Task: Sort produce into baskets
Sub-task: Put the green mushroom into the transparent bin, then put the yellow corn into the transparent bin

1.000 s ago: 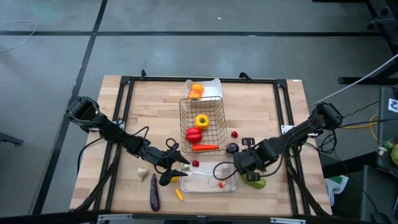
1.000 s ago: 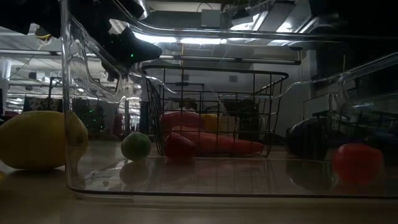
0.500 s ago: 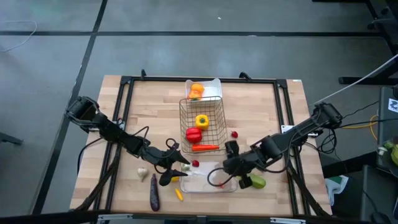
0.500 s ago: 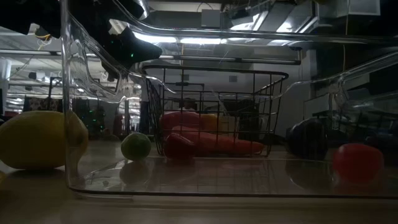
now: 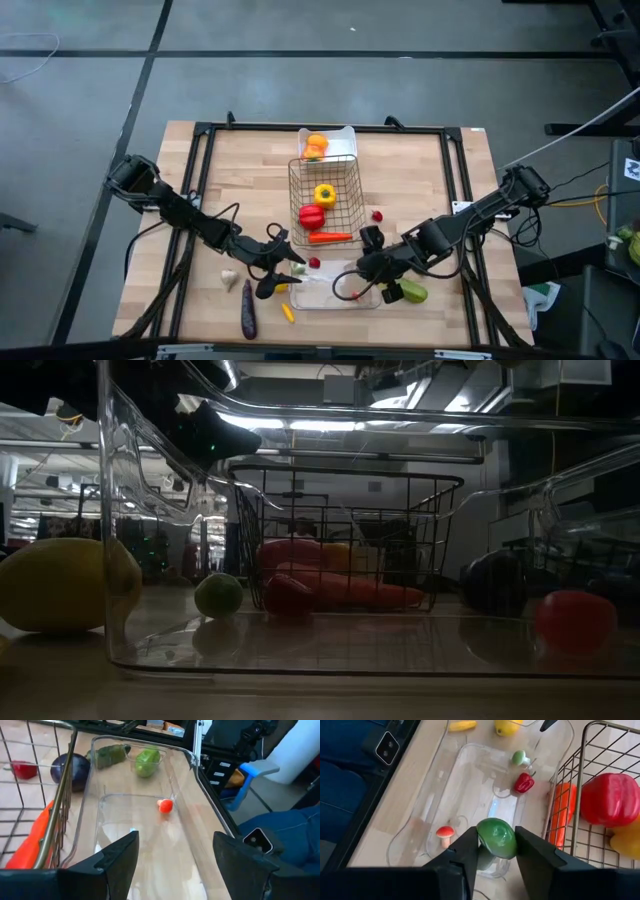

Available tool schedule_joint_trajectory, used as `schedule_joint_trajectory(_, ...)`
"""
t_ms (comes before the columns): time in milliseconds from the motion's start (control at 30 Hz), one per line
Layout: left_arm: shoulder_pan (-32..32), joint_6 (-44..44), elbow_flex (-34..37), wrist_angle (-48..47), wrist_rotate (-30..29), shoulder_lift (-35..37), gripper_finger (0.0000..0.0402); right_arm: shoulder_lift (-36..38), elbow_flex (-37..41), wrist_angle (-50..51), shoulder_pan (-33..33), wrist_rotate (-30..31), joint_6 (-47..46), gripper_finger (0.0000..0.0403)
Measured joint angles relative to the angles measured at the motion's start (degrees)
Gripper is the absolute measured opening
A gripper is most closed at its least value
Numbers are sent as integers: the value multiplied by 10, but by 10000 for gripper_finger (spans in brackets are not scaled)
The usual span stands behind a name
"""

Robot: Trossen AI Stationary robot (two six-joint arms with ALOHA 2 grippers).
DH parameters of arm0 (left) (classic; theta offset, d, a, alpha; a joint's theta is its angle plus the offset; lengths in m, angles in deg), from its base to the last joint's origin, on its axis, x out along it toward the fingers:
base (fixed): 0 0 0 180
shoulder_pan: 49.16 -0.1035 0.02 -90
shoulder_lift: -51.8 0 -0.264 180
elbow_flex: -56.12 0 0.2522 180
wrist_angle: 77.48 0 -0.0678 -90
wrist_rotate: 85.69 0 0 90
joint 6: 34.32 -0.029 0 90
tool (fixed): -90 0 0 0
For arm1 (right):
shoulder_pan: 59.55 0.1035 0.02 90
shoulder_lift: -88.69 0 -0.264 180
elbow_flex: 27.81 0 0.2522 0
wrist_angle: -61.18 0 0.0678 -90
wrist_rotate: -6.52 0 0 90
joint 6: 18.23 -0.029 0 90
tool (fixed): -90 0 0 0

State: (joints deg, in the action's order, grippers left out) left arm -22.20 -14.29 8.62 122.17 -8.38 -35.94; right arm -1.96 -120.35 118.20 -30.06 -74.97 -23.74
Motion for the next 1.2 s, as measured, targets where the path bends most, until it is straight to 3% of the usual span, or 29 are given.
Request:
schedule_joint_trajectory(333,4,-60,-3,2,0,2,251,0,0,-3,0,1,0,182)
schedule_joint_trajectory(667,48,-133,-38,-3,0,2,251,0,0,-3,0,1,0,190)
schedule_joint_trajectory(1200,162,83,-54,-101,1,2,237,0,0,-2,0,1,0,191)
